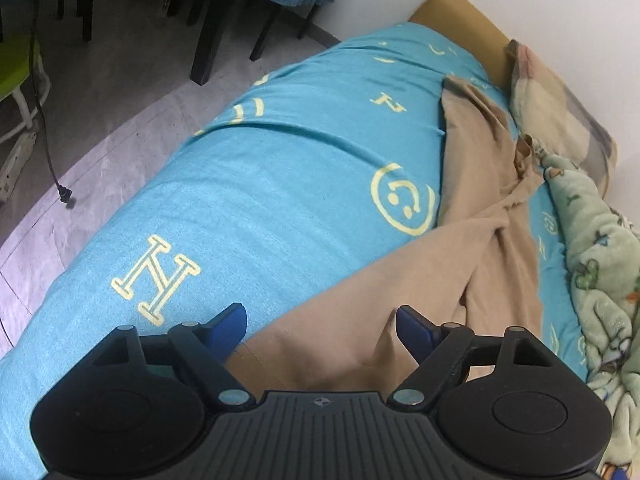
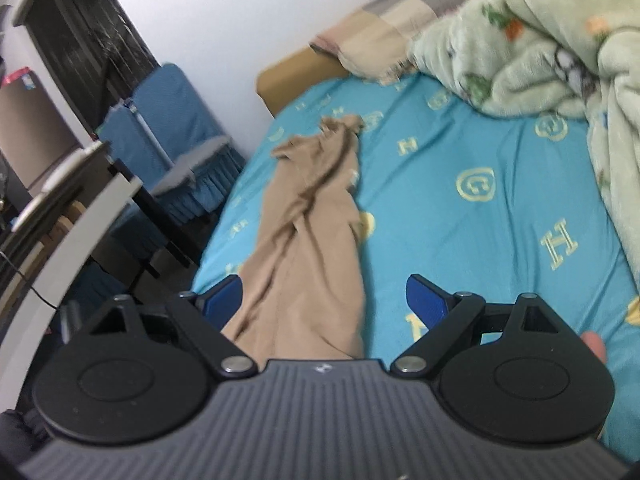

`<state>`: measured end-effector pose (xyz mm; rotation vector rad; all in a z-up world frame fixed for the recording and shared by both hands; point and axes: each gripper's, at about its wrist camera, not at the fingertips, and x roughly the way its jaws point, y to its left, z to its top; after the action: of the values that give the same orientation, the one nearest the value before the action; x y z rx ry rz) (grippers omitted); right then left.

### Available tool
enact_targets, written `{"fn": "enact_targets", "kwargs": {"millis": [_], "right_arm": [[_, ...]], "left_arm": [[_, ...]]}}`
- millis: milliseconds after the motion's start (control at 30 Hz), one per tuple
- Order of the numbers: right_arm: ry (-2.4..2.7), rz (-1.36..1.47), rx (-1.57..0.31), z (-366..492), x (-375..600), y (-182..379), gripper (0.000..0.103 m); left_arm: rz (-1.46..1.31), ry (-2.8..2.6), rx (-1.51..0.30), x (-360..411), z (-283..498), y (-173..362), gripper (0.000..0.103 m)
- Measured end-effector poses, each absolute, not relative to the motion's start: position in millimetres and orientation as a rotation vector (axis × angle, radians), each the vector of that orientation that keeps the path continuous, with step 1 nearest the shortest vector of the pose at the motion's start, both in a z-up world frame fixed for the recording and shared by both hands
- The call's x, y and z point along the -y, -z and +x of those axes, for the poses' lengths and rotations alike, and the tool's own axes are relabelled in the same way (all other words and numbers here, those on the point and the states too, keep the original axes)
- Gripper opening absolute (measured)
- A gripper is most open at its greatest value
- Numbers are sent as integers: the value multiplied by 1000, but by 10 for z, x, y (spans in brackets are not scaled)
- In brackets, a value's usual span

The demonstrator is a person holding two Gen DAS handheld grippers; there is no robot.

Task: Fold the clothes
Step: 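Grasp the strip's hem end with both grippers and fold it toward the collar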

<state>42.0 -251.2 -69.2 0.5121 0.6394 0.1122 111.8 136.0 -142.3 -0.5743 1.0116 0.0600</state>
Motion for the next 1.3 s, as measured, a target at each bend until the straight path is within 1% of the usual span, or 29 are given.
{"fn": "enact_targets", "kwargs": {"millis": [33,67,100,133,167,233,367,467,533,633,700,733,767,800,833,867,900,933,1033,1067,1100,1133,1233,1300], "right_arm": [[-109,528,-657,440,2534,715,90],[-109,552,-665,443,2564,739,90],[-110,575,-673,445,2593,762,90],[-107,587,-672,436,2608,768,90],[-105,598,-672,427,2624,774,90],[-100,607,-667,401,2645,778,90],[-88,626,-668,381,2693,800,90],[-86,635,-680,405,2714,820,90],[-88,636,-687,420,2717,829,90],[-94,634,-697,437,2705,840,90],[-97,638,-707,444,2705,855,90],[-98,641,-712,447,2708,861,90],[-99,644,-717,450,2710,867,90],[-101,649,-723,453,2712,876,90],[-103,655,-728,457,2714,886,90],[-114,667,-736,468,2719,902,90],[-144,695,-745,492,2719,934,91],[-173,723,-754,517,2720,967,90],[-220,784,-828,702,2664,1131,90],[-221,790,-862,781,2629,1194,86],[-209,780,-906,872,2591,1271,74],[-196,770,-949,962,2554,1347,72],[-152,731,-1023,1126,2455,1531,72],[-172,704,-1043,1144,2392,1582,72]], "left_arm": [[-561,-64,-1014,-1338,1095,1418,63],[-529,-70,-1015,-1306,1074,1407,47],[-489,-77,-1014,-1269,1053,1392,36],[-457,-82,-1007,-1231,1027,1360,12],[-429,-85,-998,-1193,998,1322,5],[-335,-83,-959,-1050,915,1203,4],[-6,-47,-799,-510,651,809,3],[187,71,-653,-55,275,549,3],[256,175,-628,194,67,485,3],[282,326,-664,429,-87,527,3],[278,407,-713,509,-103,594,3],[250,425,-737,471,-71,614,6],[208,439,-760,406,-30,625,11],[166,452,-782,341,12,636,13],[124,465,-804,276,54,647,22],[56,468,-824,182,108,651,39],[-21,449,-845,51,196,672,49],[-97,421,-865,-92,297,702,63],[-309,310,-939,-520,607,873,66],[-375,262,-974,-649,721,963,69],[-417,213,-1011,-748,821,1058,70],[-448,164,-1047,-833,916,1155,70],[-488,77,-1144,-963,1069,1409,70],[-488,90,-1140,-947,1072,1436,77]]}}
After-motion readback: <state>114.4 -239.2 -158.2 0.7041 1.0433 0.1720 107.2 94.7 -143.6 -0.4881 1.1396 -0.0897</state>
